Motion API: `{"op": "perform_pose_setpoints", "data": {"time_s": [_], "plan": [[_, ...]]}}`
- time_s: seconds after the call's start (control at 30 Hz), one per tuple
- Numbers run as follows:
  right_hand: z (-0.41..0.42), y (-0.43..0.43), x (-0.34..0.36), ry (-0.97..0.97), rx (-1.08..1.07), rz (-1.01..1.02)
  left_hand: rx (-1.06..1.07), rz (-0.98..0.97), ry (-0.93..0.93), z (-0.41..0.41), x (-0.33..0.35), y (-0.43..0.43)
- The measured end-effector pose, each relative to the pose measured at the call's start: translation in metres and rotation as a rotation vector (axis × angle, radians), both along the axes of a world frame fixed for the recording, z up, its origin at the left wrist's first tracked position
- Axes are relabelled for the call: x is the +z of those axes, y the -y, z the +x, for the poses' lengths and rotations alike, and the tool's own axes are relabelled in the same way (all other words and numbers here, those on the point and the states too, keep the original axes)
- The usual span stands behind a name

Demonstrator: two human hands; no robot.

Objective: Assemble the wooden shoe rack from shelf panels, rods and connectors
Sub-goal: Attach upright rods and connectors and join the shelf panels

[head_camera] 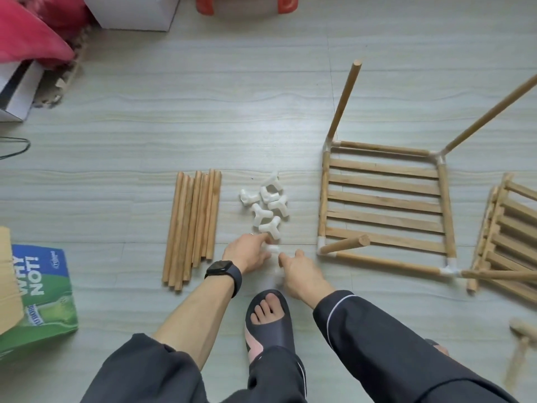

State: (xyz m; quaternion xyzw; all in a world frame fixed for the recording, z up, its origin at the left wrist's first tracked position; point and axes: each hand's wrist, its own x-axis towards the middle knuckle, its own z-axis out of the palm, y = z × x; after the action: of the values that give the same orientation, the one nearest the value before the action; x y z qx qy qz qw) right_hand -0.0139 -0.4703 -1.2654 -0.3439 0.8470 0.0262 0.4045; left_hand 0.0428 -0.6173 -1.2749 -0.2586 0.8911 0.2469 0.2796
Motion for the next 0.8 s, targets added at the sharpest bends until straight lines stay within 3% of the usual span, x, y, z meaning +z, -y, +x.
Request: {"op": "perform_pose_setpoints", "data": {"time_s": [0.13,0.37,0.57,0.8], "plan": [[-0.005,0.008,0.044,0.023,-0.058,-0.107,0.157,0.087,-0.099,-0.004,0.042,0.014],[-0.042,0.019,0.177,-0.044,-0.025,-0.406,0.202,0.061,-0.417,-0.040,0.162,0.031],[-0.120,-0.023,0.303,-0.110,-0.285,-0.683,0.180,0.047,-0.670,-0.089,0.277,0.016],[-0.215,-0.087,0.354,-0.049,-0.650,-1.006,0.144,0.054,-0.857,-0.161,0.333,-0.020]]}}
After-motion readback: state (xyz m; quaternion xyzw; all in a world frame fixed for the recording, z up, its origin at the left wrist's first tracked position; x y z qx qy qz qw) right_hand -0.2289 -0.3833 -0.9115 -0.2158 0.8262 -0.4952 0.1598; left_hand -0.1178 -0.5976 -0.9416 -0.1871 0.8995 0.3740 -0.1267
